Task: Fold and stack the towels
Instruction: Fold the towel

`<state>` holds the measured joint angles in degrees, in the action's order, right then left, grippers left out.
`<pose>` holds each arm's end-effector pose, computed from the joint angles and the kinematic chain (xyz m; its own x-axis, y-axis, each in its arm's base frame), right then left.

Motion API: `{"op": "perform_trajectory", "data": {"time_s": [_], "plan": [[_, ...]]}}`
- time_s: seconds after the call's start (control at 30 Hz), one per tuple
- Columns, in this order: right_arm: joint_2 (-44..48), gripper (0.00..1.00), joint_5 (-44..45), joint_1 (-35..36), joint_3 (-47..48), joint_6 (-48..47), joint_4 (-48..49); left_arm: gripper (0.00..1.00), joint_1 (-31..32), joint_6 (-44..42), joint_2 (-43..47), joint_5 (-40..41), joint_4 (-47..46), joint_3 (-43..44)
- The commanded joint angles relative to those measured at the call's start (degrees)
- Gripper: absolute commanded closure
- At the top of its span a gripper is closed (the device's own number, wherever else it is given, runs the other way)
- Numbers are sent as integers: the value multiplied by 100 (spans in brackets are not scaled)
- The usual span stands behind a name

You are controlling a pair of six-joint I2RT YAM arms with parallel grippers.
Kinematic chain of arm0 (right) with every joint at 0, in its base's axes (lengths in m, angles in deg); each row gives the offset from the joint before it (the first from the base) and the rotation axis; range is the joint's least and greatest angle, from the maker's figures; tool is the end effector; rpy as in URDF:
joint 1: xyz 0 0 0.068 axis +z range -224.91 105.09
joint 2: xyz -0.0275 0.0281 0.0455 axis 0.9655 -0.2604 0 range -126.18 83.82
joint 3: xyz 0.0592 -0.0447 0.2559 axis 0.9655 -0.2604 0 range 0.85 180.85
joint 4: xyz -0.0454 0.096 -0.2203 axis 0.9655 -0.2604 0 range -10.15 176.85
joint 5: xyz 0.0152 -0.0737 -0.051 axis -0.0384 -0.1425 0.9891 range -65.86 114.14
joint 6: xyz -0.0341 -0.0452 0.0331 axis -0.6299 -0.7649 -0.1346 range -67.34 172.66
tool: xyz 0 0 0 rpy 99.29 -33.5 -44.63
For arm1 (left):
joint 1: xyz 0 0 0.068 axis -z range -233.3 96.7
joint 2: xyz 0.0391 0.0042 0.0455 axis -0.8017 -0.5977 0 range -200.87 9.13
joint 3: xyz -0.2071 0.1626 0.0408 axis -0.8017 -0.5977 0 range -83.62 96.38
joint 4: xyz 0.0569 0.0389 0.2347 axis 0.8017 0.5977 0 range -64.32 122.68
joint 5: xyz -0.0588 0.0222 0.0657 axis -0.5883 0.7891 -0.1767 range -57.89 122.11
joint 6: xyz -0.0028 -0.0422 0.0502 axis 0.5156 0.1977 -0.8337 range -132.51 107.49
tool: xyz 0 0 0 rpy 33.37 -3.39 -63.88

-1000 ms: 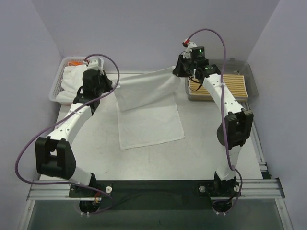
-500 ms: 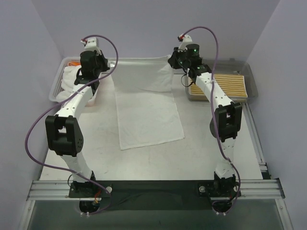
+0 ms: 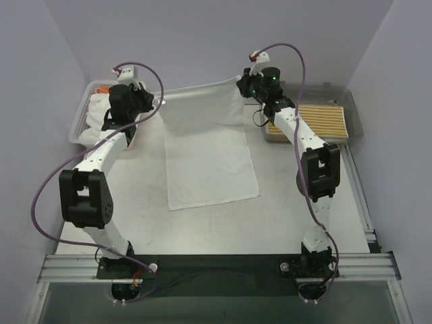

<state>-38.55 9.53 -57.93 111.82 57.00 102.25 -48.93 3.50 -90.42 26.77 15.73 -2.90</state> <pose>0.4893 0.1631 0.3536 0.0270 0.0848 -0.9960 -0.5268 0.8480 0.0579 0.4192 -0.0368 0.3316 -0.1941 -0.2605 -0.9458 0.1186 0.9508 -0.2863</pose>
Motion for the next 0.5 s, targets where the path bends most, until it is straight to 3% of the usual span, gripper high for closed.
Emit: {"op": "perform_trajectory", "data": {"time_s": [0.0,0.3,0.47], "plan": [[687,100,231,-150,-698,-249,280,100,-216,-45,628,236,-358,-417],[1970,100,266,-115,-2764,-302,244,100,-208,42,1517,-141,222,-1269],[2278,100,301,-115,-2827,-381,8,100,-225,78,2043,-195,503,-1691]]}}
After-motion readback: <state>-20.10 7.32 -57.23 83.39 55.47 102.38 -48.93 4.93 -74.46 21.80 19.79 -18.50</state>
